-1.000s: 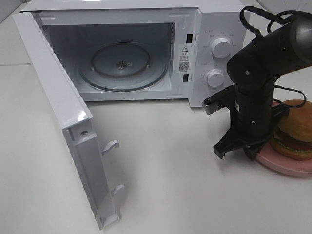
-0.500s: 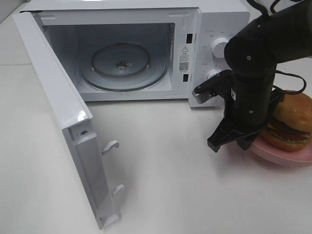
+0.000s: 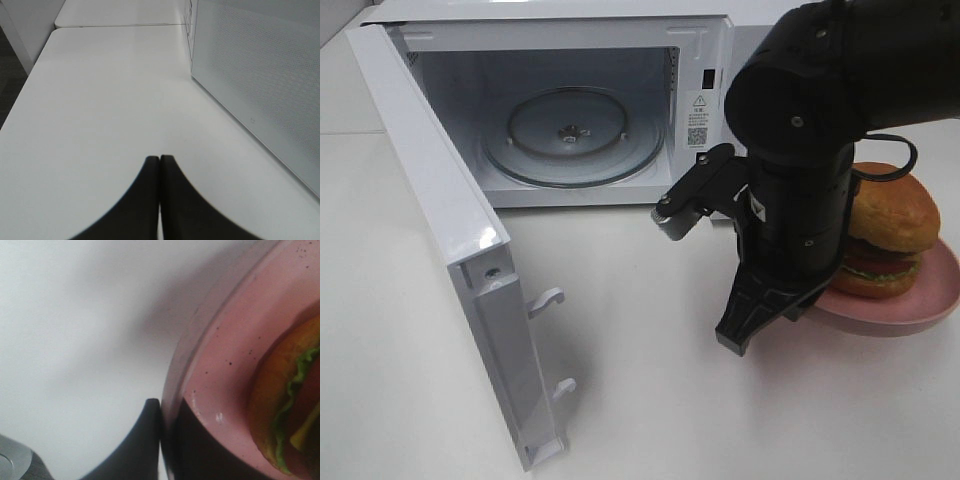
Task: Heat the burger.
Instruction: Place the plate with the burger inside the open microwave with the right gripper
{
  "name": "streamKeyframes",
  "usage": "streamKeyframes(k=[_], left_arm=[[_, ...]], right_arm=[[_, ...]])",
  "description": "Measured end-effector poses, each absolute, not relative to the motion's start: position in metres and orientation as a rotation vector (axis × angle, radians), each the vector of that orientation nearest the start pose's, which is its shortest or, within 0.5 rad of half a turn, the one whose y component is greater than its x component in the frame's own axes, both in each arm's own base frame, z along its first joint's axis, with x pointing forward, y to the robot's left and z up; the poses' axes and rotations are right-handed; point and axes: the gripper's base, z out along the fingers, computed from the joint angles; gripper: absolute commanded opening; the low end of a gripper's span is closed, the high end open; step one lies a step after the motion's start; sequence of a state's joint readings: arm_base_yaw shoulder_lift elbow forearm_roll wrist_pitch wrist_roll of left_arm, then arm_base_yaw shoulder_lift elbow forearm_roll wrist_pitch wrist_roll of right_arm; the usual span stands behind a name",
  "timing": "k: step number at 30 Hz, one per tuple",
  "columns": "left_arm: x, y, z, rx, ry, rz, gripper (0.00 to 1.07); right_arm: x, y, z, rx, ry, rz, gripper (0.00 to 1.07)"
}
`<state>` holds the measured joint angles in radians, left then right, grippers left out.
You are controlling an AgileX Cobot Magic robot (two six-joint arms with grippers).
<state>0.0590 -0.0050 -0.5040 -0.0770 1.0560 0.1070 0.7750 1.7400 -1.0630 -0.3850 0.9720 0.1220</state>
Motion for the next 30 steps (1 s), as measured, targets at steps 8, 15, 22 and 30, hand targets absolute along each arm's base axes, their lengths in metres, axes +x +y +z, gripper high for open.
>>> streamKeyframes(k=[8,15,22,30], left_arm=[[-0.006,-0.006,0.279,0.052,2.028,0.013,0.00],[-0.006,-0.006,0.279,0.052,2.028,0.013,0.00],[-0.006,-0.006,0.279,0.052,2.028,0.013,0.00],[-0.006,-0.006,0.279,0.052,2.028,0.013,0.00]], right_arm=[[0.216,0.207,0.214,-1.460,2.542,-0.341,0.00],[0.193,0.182,0.215,-1.669,2.417,-0.344,0.00],[0.171,0.161,0.206,-1.929,2.217,-0.325,0.00],[0.163,0.152,0.196,-2.194,2.012,-0.354,0.00]])
